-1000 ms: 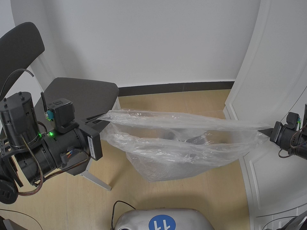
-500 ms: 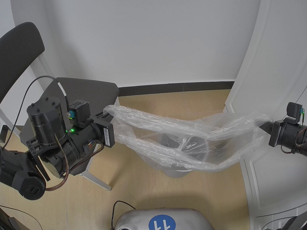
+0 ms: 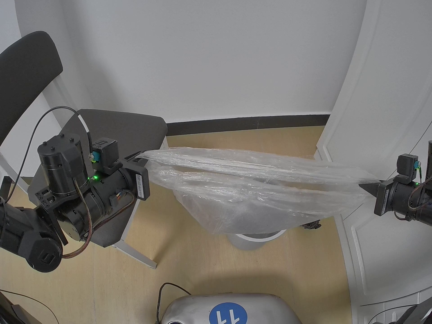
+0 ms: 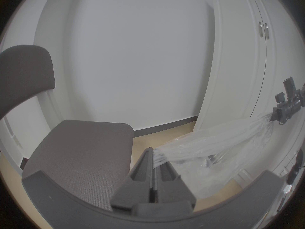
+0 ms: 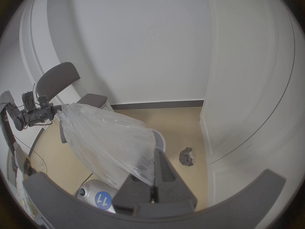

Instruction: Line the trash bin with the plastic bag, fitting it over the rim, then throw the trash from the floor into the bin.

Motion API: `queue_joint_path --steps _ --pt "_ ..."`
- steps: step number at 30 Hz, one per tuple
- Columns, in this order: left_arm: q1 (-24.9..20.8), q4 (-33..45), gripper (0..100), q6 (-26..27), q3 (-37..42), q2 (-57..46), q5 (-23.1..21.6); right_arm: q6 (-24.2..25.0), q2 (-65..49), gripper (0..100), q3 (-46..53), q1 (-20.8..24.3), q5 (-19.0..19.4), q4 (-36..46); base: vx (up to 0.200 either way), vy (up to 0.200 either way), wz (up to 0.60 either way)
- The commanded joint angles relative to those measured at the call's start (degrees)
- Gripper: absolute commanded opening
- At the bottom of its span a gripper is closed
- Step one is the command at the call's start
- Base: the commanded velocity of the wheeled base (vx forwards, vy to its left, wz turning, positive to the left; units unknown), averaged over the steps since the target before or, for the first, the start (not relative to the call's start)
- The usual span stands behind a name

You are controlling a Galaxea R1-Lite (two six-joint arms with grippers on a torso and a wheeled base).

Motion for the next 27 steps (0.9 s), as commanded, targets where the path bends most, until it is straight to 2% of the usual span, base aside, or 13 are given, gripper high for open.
queue_joint_path --steps 1,6,13,16,21,25,27 --pt "0.03 -0.02 0 1.8 0.86 -1.48 0.23 -3.39 -1.55 0 1.42 0.71 -2.71 -0.11 0.0 0.0 0.0" --pt "0.12 -0.02 0 3.64 1.82 -1.83 0.5 -6.64 -2.78 0 2.21 1.76 -6.84 -0.03 0.0 0.0 0.0" --pt "0.74 -0.02 0 4.17 2.18 -1.74 0.59 -7.08 -2.87 0 2.82 1.68 -7.63 -0.03 0.0 0.0 0.0" --pt "0.83 -0.19 0 5.75 1.3 -1.13 0.59 -9.37 -2.87 0 3.0 1.68 -8.25 -0.2 0.0 0.0 0.0" --pt "0.03 -7.75 0 7.16 0.59 1.77 -0.56 -10.69 -2.07 0 4.84 3.0 -7.02 -6.62 0.0 0.0 0.0" --pt "-0.67 -16.89 0 12.08 -4.94 9.77 -7.15 -13.67 1.09 0 4.58 3.43 -2.8 -14.27 0.0 0.0 0.0" --pt "-1.02 -21.02 0 13.05 -5.56 12.58 -8.73 -14.99 1.88 0 4.58 3.43 -0.6 -16.2 0.0 0.0 0.0"
